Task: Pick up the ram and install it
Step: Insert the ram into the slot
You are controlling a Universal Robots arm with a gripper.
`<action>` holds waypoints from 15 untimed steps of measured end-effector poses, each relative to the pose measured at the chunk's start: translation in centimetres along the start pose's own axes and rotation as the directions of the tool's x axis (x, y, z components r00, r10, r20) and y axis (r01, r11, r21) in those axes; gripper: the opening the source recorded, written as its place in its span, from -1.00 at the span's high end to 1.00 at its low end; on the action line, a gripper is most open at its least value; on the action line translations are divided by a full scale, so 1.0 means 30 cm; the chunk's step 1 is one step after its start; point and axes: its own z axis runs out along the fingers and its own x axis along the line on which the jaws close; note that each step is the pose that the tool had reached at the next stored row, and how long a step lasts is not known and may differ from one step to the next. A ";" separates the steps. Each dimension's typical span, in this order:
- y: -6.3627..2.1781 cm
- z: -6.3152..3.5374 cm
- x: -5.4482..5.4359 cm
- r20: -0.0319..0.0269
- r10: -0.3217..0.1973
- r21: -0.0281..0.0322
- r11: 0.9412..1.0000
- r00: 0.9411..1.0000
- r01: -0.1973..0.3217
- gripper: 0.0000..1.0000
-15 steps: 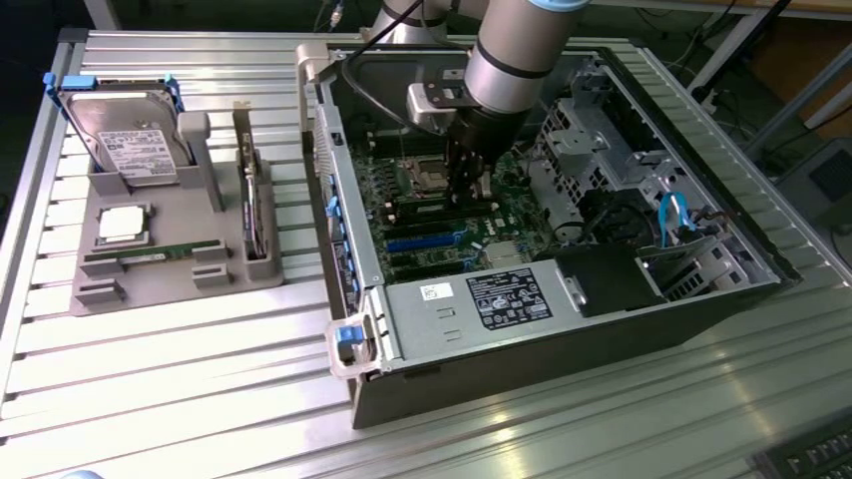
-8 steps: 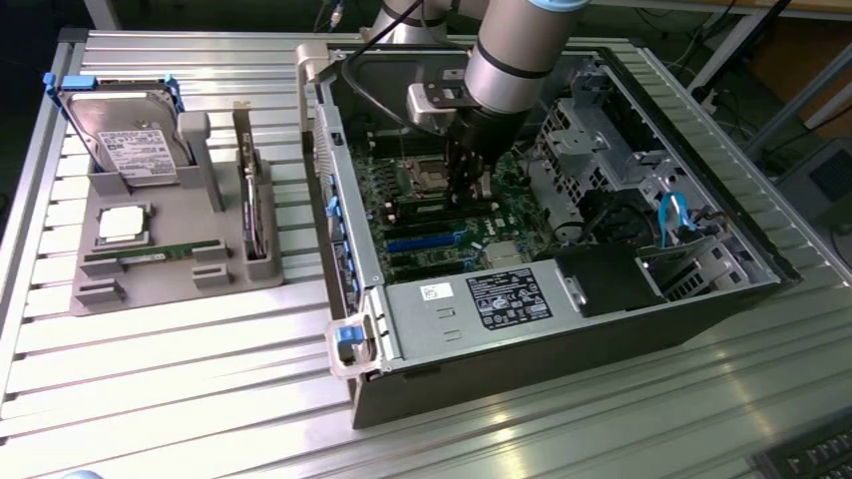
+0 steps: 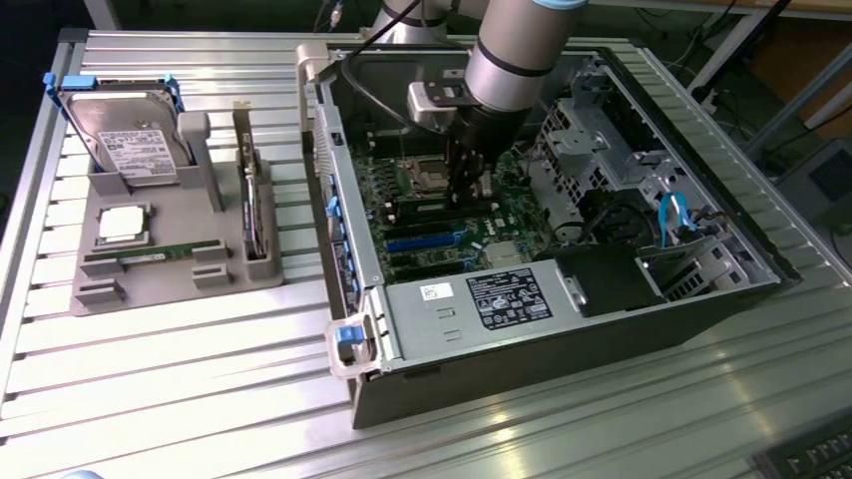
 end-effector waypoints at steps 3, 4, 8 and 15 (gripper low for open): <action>0.000 -0.007 0.000 0.000 -0.001 0.000 1.000 1.000 0.001 0.73; 0.000 -0.007 0.000 0.000 -0.001 0.000 1.000 1.000 0.001 0.73; 0.000 -0.006 0.000 -0.001 -0.005 0.000 1.000 1.000 0.005 0.73; 0.000 -0.003 0.000 -0.003 -0.009 0.000 1.000 1.000 0.009 0.73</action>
